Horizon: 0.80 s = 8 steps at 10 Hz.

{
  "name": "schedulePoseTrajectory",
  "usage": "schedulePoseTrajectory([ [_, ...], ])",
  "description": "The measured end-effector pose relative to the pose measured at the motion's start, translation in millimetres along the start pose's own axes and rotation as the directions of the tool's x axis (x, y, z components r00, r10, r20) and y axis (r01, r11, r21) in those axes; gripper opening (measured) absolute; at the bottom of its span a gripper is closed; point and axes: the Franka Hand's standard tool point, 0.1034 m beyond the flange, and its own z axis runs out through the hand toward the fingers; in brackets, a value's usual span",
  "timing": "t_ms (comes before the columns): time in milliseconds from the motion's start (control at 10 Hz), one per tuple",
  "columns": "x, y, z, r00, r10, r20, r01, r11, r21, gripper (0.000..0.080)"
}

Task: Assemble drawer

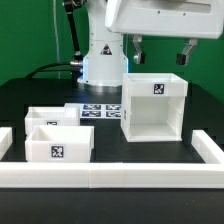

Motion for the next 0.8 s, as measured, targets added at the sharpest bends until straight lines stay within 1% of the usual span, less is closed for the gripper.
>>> schedulePoseTrajectory([
  [100, -9.7, -8.6, 0.7, 0.994, 0.110, 0.012, -0.110, 0.994, 0.018, 0.0649],
  [200, -14.2, -15.7, 1.5, 0.974, 0.224, 0.019, -0.225, 0.973, 0.052, 0.0649],
  [300, -15.2, -19.4, 2.3, 0.949, 0.316, 0.023, -0.316, 0.946, 0.075, 0.0649],
  [500, -15.0, -19.0, 2.5, 0.950, 0.311, 0.023, -0.312, 0.947, 0.075, 0.0649],
  [600, -16.9, -21.2, 3.4, 0.939, 0.342, 0.021, -0.343, 0.935, 0.091, 0.0649],
  [700, -28.1, -27.5, 7.4, 0.922, 0.387, 0.021, -0.386, 0.915, 0.119, 0.0649],
  [800, -44.0, -38.9, 11.8, 0.919, 0.393, 0.015, -0.392, 0.911, 0.131, 0.0649],
])
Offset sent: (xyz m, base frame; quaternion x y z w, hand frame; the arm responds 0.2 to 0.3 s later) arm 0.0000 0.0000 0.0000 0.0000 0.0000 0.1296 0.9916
